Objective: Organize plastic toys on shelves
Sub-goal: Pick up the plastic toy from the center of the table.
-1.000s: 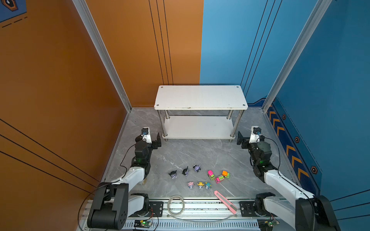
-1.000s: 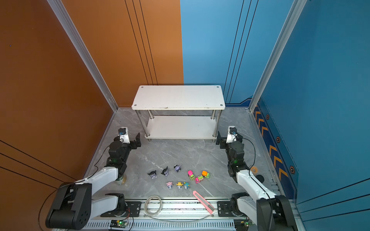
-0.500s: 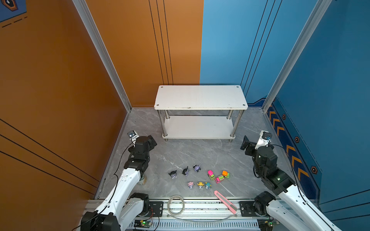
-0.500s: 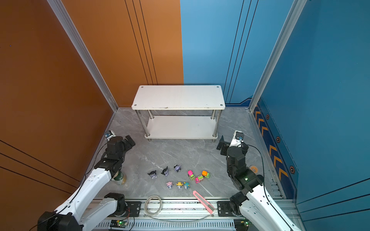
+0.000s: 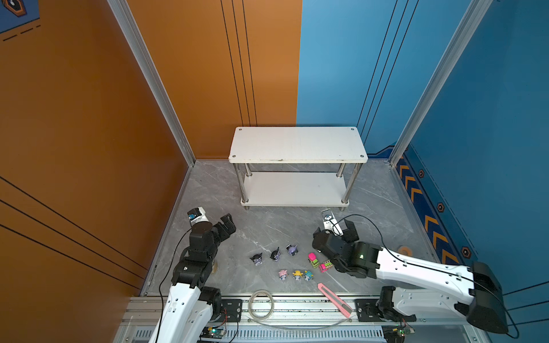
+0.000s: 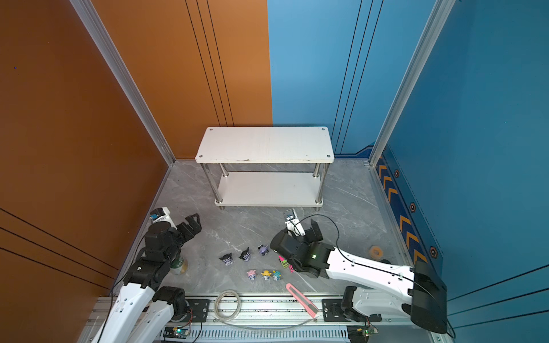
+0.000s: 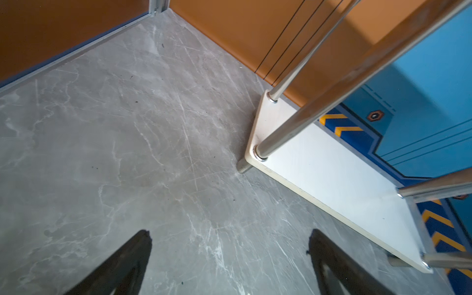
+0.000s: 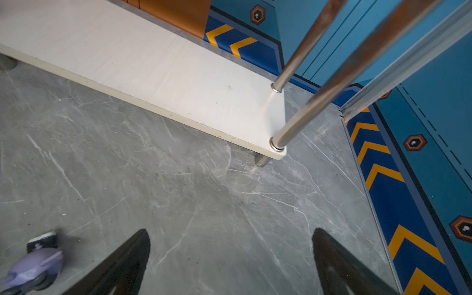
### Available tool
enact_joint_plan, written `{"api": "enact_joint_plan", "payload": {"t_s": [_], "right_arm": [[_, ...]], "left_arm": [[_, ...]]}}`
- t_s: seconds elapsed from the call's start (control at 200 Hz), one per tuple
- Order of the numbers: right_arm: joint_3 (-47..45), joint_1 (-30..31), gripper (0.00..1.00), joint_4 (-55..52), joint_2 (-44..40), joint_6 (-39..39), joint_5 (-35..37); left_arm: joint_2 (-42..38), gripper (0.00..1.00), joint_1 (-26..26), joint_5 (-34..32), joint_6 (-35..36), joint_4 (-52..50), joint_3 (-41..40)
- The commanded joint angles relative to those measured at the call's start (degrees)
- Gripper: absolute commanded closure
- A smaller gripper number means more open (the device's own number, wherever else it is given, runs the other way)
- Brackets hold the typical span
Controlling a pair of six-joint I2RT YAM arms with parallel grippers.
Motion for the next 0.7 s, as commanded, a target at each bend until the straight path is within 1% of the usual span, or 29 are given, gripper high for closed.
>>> {"api": "enact_joint_plan", "payload": {"t_s": [0.0,0.02,0.05,0.135,0.24,0.34,0.481,0.541,0.696], "right_arm": [[4.0,2.1,0.0,-3.4,6.0,2.6,-3.2],[4.6,2.5,0.0,-2.9,7.1,2.4,-3.9],[5.4,2.9,0.02,-2.4,8.5,1.9,-5.6],[7.6,3.3,0.11,-1.5,12.0,1.5,-11.7],[9.5,3.7,0.19,-0.2,15.6,1.9,-18.5],[10.6,4.4,0.24,0.8,17.8,2.8,-22.8],[10.8,4.9,0.26,3.1,19.8,3.8,-27.7],[10.9,4.9,0.28,4.3,20.5,4.2,-29.7],[11.9,4.6,0.37,5.3,22.9,4.5,-33.2]], "left_arm": [[-2.2,0.01,-1.1,5.1,-1.1,-2.3,-1.6],[-2.3,0.0,-1.3,5.7,-1.1,-2.3,-1.7],[-2.4,0.01,-1.6,6.5,-1.0,-2.3,-1.8],[-2.0,0.03,-3.1,7.9,-1.1,-2.4,-2.0],[-1.7,0.05,-6.5,7.9,-1.0,-2.2,-2.6],[-2.2,0.07,-10.8,6.3,0.0,-2.1,-3.3],[-4.4,0.08,-16.5,1.3,1.7,-2.1,-4.0],[-5.3,0.08,-17.3,1.2,1.6,-1.6,-4.4],[-7.5,0.08,-17.3,3.7,1.7,0.1,-5.0]]}}
